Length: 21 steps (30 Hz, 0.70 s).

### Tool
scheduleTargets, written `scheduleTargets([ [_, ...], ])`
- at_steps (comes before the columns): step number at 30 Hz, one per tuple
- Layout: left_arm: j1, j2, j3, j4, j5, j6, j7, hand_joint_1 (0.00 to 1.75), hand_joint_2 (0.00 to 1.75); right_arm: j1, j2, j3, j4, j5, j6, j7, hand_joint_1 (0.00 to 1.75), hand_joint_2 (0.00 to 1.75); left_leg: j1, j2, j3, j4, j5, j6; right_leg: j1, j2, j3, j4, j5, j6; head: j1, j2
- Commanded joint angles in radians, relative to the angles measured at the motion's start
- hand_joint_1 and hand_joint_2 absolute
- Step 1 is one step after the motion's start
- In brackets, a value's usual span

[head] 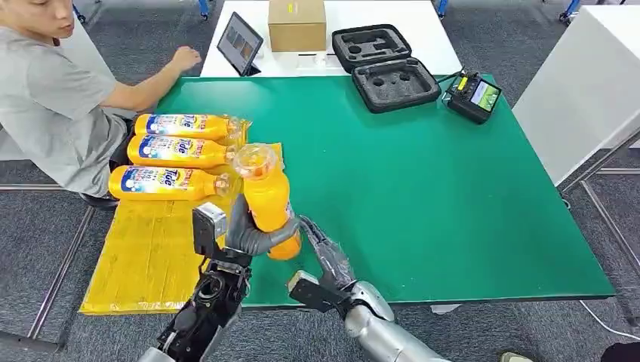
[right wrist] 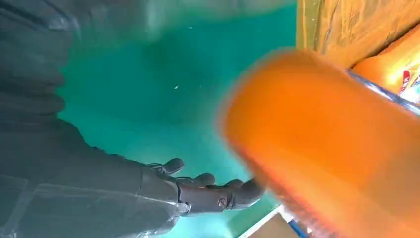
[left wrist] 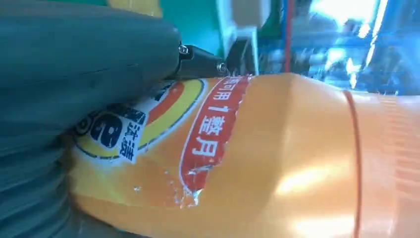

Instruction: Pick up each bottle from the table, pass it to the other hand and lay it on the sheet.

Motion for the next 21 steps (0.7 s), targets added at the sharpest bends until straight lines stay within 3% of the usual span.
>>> scheduleTargets([
  [1,-0.128,0.141,-0.034,0.013,-0.388,0.303,0.002,1.75,1.75,0.005,-0.015,-0.027,-0.007,-0.015,0.013,0.0,0.0,1.75,0.001,-0.001,0.002,0.0,0.0,-0.002,0.001,-0.001,0.002,0.0,-0.001,-0.001,0.0,0.0],
  [3,-0.128,0.141,-0.034,0.013,-0.388,0.303,0.002,1.75,1.75,0.005,-0.015,-0.027,-0.007,-0.015,0.013,0.0,0.0,1.75,0.001,-0.001,0.003,0.0,-0.001,-0.002,0.001,0.0,0.003,0.0,-0.001,-0.001,0.0,0.0],
  [4,-0.152,0.154,-0.051,0.068,-0.576,0.451,0.05,1.75,1.75,0.007,-0.015,-0.03,-0.011,-0.016,0.016,0.0,0.0,1.75,0.001,0.0,0.002,0.0,0.0,-0.002,0.001,0.0,0.002,0.0,-0.001,-0.001,0.0,0.0],
  [6,-0.136,0.129,0.143,0.055,-0.988,0.468,0.163,1.75,1.75,0.009,-0.019,-0.033,-0.019,-0.021,0.021,0.0,0.0,1.75,0.001,-0.001,0.003,0.0,0.0,-0.002,0.001,0.0,0.003,0.0,-0.001,-0.001,0.0,0.0],
  [8,-0.131,0.111,0.255,0.056,-1.177,0.468,0.189,1.75,1.75,0.011,-0.021,-0.035,-0.021,-0.026,0.023,0.0,0.0,1.75,0.001,0.002,0.002,-0.001,0.0,-0.001,0.0,0.002,0.001,0.0,0.0,-0.001,0.0,0.0],
  [21,-0.136,0.108,0.273,0.068,-1.177,0.468,0.17,1.75,1.75,0.012,-0.022,-0.035,-0.022,-0.027,0.023,0.0,0.0,1.75,0.001,-0.001,0.002,0.0,0.0,-0.002,0.001,0.0,0.003,0.0,-0.001,-0.001,0.0,0.0],
])
